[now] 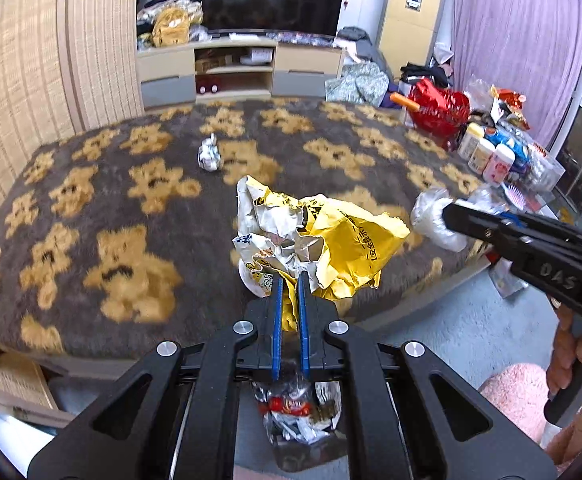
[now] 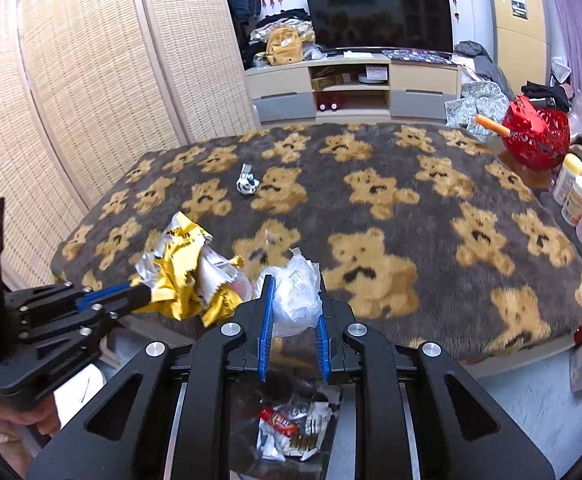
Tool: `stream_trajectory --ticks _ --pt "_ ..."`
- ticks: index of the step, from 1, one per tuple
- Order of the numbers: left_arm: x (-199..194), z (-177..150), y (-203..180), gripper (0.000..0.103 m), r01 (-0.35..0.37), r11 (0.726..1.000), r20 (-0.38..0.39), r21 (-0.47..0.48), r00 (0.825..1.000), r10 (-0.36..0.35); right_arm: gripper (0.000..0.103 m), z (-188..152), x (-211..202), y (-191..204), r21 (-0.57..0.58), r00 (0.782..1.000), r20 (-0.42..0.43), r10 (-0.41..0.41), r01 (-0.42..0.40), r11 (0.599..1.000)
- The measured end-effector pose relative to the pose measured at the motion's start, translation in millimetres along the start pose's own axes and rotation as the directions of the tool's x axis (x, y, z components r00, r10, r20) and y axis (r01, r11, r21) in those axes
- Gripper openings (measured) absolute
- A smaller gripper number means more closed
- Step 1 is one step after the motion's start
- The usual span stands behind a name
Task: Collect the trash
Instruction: 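Carry the yellow wrapper and white bag down over the metal bin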
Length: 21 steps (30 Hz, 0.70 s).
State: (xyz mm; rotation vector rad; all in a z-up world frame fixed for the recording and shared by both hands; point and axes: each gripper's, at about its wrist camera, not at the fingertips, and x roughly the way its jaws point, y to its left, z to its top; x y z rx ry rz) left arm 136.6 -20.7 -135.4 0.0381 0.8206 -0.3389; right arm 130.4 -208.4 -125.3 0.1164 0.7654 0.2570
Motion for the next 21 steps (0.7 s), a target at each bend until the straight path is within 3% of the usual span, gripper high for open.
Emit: stream_trajectory --ticks 10,21 --pt "17.1 -31.0 -8.0 0.006 0.007 1.0 -0.088 0.01 0.996 -0.006 0.02 -19.3 7.5 -1.0 0.011 0.999 -0.037 0.013 -0.013 1.0" --pt "18.0 -70.7 -17.6 0.006 0.026 1.0 -0.134 -0.001 0.991 -0.026 0.02 -57.5 22.5 3.8 0.021 0.993 -0.109 0.034 -0.032 0.999"
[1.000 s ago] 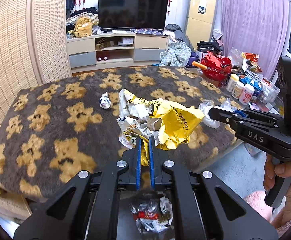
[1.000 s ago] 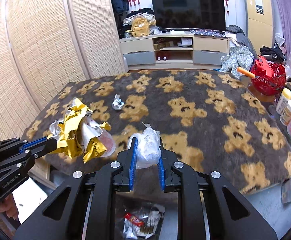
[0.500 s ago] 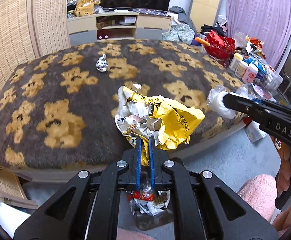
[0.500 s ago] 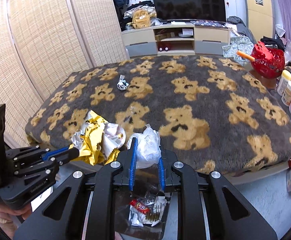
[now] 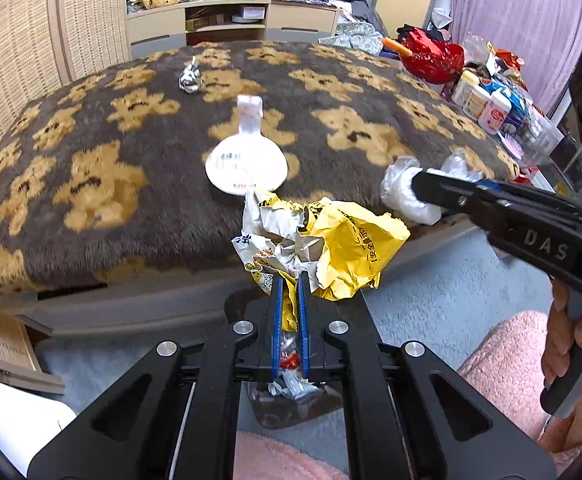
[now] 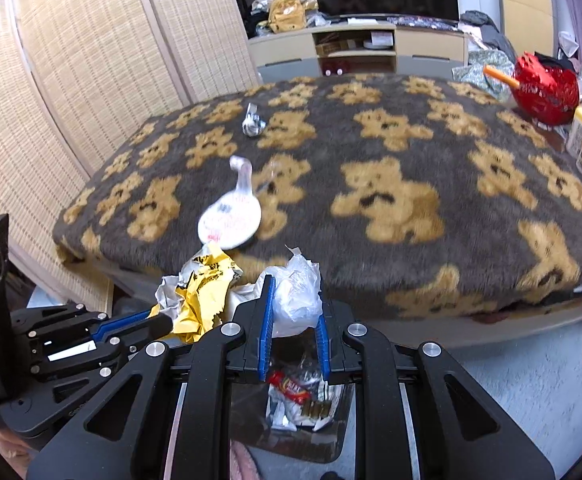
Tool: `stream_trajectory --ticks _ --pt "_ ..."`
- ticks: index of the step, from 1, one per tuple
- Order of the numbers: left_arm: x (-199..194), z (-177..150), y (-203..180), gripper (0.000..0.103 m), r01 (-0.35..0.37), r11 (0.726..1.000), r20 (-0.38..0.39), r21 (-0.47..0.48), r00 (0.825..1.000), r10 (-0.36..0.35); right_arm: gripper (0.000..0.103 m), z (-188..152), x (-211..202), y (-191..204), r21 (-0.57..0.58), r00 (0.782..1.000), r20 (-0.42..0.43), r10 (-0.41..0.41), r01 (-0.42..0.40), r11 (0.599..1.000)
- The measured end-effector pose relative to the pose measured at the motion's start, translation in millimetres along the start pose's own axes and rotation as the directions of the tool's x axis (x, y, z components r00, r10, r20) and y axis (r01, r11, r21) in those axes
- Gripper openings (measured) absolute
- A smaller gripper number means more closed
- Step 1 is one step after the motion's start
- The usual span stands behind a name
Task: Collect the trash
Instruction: 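Carry the yellow wrapper and white bag down over the metal bin, then open the left tool over the bin while the right tool drops the bag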
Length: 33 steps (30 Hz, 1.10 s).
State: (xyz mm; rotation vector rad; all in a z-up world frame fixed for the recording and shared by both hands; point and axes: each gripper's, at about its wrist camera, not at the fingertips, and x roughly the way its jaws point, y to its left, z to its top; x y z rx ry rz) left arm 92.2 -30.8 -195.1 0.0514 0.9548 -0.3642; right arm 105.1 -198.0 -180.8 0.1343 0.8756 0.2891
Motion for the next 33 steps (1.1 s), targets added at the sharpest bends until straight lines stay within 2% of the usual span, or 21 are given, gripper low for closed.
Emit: stream_trajectory --ticks 10,18,23,30,31,33 --pt "26.2 -40.1 3.6 0.006 0.0 0.999 -0.084 -0.035 0.996 -0.003 0.02 -46.9 26.7 -9.9 0.033 0.995 -0.1 0.0 0.003 0.999" --pt "62.8 -78.9 6.6 0.006 0.004 0.998 -0.173 -0.065 0.985 -0.015 0.02 -89.5 55.4 -16.7 0.078 0.98 -0.196 0.025 -0.01 0.997" --pt "80.0 -92.6 4.3 0.006 0.002 0.998 -0.217 -0.069 0.976 -0.017 0.021 -99.7 66.3 -22.2 0.109 0.975 -0.217 0.044 -0.02 0.994" --pt "90.3 -95.9 3.4 0.013 0.005 0.997 -0.247 -0.083 0.969 -0.026 0.023 -101.7 74.2 -21.0 0.119 0.97 -0.232 0.066 -0.039 0.992" --pt "90.8 -96.1 3.3 0.015 0.005 0.996 -0.248 -0.084 0.968 -0.026 0.024 -101.5 75.3 -21.1 0.119 0.97 -0.235 0.064 -0.037 0.992" --pt "90.9 -96.2 4.3 0.02 0.001 0.996 -0.248 -0.088 0.969 -0.023 0.034 -101.2 77.4 -21.9 0.125 0.969 -0.239 0.064 -0.034 0.992"
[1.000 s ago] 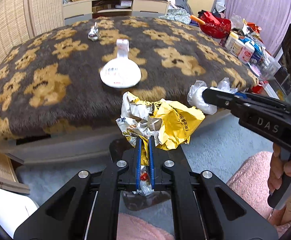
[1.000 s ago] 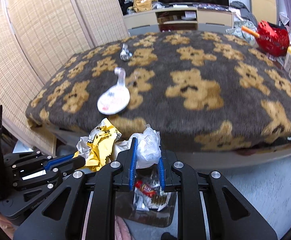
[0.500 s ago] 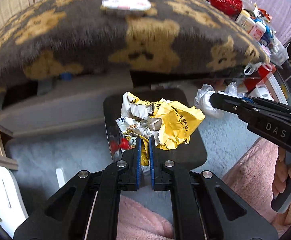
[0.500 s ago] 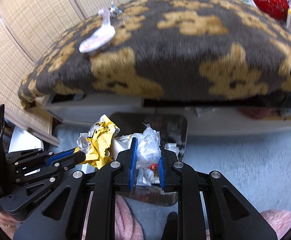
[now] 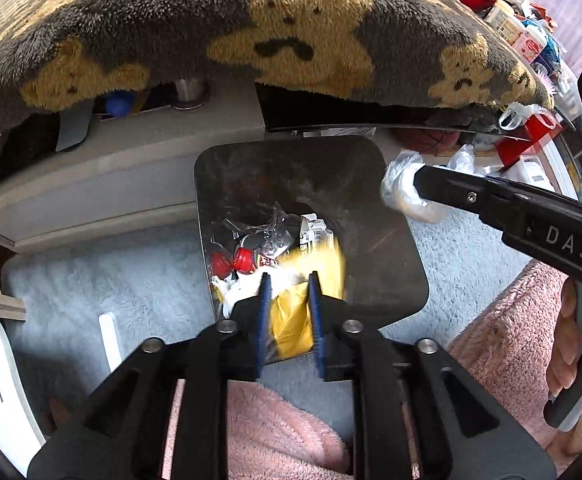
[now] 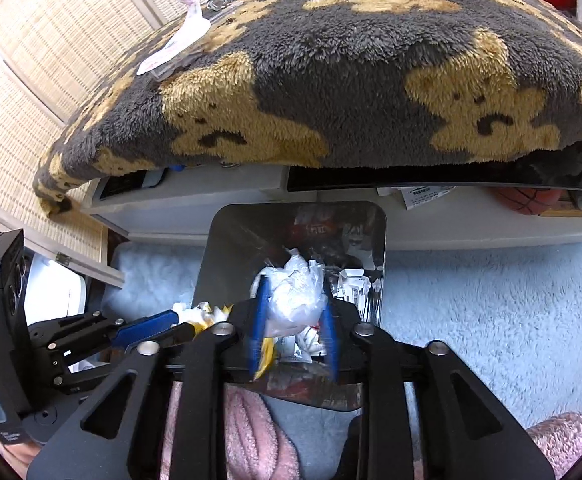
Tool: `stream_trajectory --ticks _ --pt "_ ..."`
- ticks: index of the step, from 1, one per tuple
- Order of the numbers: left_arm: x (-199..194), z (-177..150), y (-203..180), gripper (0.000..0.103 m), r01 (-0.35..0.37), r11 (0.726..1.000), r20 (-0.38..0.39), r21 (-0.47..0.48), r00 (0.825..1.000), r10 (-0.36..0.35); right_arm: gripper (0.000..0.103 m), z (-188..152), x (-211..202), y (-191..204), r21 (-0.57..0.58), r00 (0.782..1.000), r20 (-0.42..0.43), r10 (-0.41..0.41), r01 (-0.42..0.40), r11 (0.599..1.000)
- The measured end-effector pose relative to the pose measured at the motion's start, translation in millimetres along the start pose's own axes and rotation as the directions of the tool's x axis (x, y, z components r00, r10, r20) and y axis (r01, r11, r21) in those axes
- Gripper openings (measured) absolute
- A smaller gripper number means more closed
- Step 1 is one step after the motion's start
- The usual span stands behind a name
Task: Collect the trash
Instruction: 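Open the left tool over the bin while the right tool drops the bag, then raise both open tools back toward the table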
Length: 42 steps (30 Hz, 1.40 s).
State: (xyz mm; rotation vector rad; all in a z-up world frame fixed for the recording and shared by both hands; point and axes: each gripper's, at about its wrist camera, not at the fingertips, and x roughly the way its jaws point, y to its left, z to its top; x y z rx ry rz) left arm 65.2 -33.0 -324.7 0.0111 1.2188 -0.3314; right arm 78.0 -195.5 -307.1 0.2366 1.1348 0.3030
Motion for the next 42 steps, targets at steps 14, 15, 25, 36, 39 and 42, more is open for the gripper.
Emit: stream_trajectory --ticks 14,15,25,36,39,42 --pt "-19.4 10.2 3.9 0.085 -0.032 0.999 0.058 -0.023 0.998 0.033 0.099 10.4 -15.6 -15.0 0.037 0.989 0.074 -0.13 0.128 0.991" --pt "-20.9 11.3 4.3 0.088 -0.034 0.999 0.063 -0.024 0.997 0.035 0.099 11.4 -16.9 -15.2 0.038 0.988 0.078 -0.136 0.133 0.99" --pt "-48.6 22.1 10.5 0.093 -0.042 0.998 0.128 -0.042 0.991 0.047 0.099 21.5 -30.5 -3.8 0.015 0.978 0.118 -0.172 0.171 0.985" --pt "-98.2 42.8 30.1 0.093 -0.095 0.994 0.239 -0.054 0.965 0.105 0.099 58.4 -59.4 22.4 -0.017 0.966 0.218 -0.141 0.148 0.989" --pt "-112.0 48.7 45.1 0.093 -0.118 0.99 0.263 -0.073 0.956 0.134 0.099 81.6 -63.3 40.0 -0.045 0.961 0.251 -0.114 0.129 0.991" --pt "-121.3 53.6 63.8 0.093 -0.129 0.986 0.274 -0.102 0.95 0.153 0.099 103.8 -59.5 61.5 -0.093 0.958 0.275 -0.086 0.116 0.989"
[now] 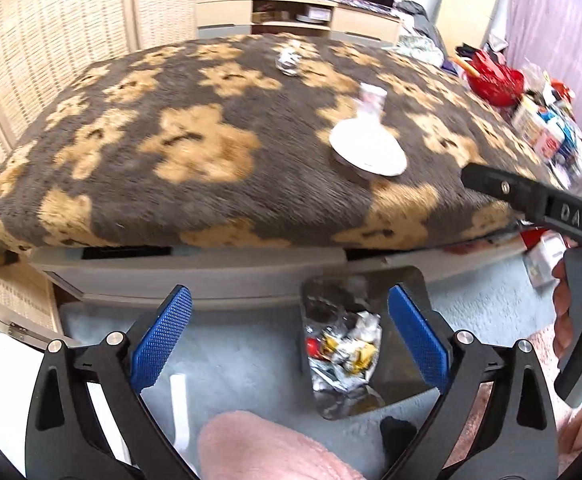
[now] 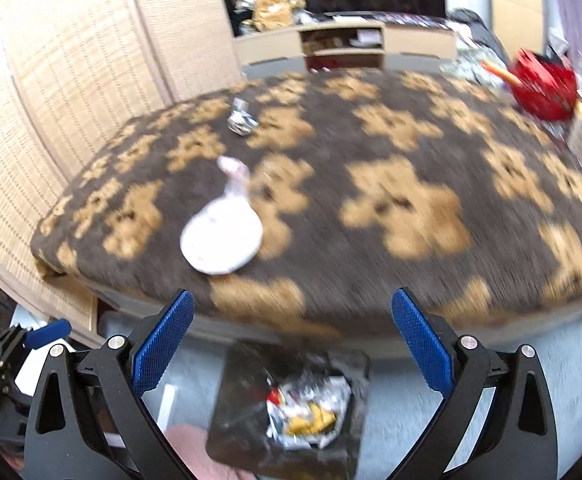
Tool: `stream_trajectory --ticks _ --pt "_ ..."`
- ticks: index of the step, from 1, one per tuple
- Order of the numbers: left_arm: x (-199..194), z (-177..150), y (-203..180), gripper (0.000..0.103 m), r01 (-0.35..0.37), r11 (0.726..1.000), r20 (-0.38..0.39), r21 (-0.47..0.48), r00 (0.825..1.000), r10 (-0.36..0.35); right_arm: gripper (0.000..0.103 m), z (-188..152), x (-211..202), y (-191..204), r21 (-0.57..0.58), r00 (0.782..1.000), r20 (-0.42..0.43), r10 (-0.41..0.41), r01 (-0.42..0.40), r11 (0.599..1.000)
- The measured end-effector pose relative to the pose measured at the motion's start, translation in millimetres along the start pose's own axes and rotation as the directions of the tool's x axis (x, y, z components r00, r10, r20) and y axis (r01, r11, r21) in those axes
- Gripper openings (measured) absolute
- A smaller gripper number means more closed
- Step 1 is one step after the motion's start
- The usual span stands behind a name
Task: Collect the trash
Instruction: 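Raise both open tools back toward the table, then grasp the white plastic spoon with the right tool while the left tool grasps the white foil bit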
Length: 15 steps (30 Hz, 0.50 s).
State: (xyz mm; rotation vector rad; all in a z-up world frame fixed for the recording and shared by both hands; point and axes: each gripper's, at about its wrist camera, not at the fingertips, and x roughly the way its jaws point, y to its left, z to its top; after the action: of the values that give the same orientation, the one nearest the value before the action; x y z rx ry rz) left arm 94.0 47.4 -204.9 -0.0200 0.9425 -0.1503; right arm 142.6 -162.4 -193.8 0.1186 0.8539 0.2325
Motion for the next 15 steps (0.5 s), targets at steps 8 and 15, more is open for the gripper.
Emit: stream_trajectory --ticks 8,15 --pt "7.6 30.3 33.1 0.093 -0.03 0.999 0.014 -0.025 0.999 0.031 0.097 46.1 49.3 33.2 -0.038 0.999 -0.025 0.039 -0.04 0.999" --pt "20.5 61.7 39.5 0.093 -0.024 1.0 0.027 -0.012 0.999 0.024 0.044 62.4 84.1 33.0 -0.025 0.997 -0.059 0.05 -0.051 0.998"
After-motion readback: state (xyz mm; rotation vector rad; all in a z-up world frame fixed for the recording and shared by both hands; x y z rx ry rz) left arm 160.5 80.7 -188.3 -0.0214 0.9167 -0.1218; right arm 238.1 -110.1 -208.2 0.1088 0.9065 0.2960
